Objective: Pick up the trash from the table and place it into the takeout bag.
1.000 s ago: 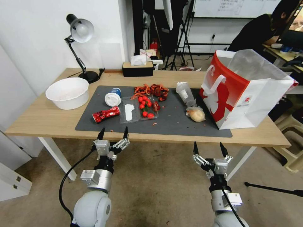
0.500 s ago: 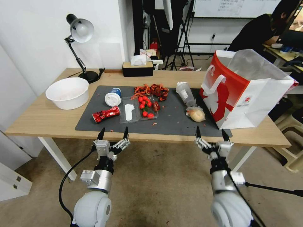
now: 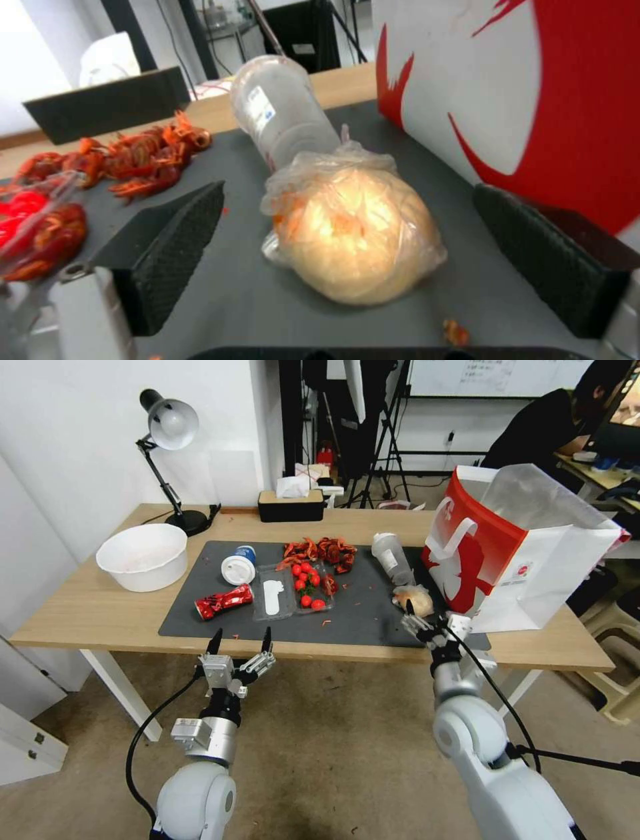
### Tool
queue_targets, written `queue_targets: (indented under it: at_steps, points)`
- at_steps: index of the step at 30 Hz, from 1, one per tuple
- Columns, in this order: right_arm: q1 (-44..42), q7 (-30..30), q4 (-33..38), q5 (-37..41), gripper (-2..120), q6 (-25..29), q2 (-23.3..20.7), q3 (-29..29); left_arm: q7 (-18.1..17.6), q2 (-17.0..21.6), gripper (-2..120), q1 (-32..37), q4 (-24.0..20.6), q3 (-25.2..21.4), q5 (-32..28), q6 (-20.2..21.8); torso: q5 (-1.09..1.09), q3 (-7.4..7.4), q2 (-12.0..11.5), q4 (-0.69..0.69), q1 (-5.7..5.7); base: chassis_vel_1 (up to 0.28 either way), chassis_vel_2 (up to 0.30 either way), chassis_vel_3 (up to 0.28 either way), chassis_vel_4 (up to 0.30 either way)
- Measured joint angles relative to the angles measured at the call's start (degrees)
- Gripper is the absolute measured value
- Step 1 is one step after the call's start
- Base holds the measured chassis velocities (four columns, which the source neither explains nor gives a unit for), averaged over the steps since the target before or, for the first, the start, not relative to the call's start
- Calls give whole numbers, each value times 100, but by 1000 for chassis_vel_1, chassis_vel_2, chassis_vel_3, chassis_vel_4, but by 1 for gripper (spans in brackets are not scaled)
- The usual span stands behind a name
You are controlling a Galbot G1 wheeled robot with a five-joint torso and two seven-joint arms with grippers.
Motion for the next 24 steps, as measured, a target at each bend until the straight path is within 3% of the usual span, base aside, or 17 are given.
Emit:
queue_targets:
  at_steps: [11,12,22,24]
  points:
    - [472,174,-328,295,89,-211,2,-174,1,-1,100,-27,43,-29,-3,0,-1,0,0,2,0,0,0,0,0]
    - [759,292,-575,488,76,-434,-14,-260,1,-7,100,-54,81,-47,-6,-1,0,0,0,1,0,0,0,0,0]
    - [1165,404,-1068,830,44,-754,-84,-354,2,-72,100,-108,157,-47,9,-13,0,0,0,1,0,0,0,0,0]
    - [1192,404,-1126,858,32,-757,-83,-375,1,-87,100,-119,163,-51,15,-15,-1,-1,0,1,0,0,0,0,0]
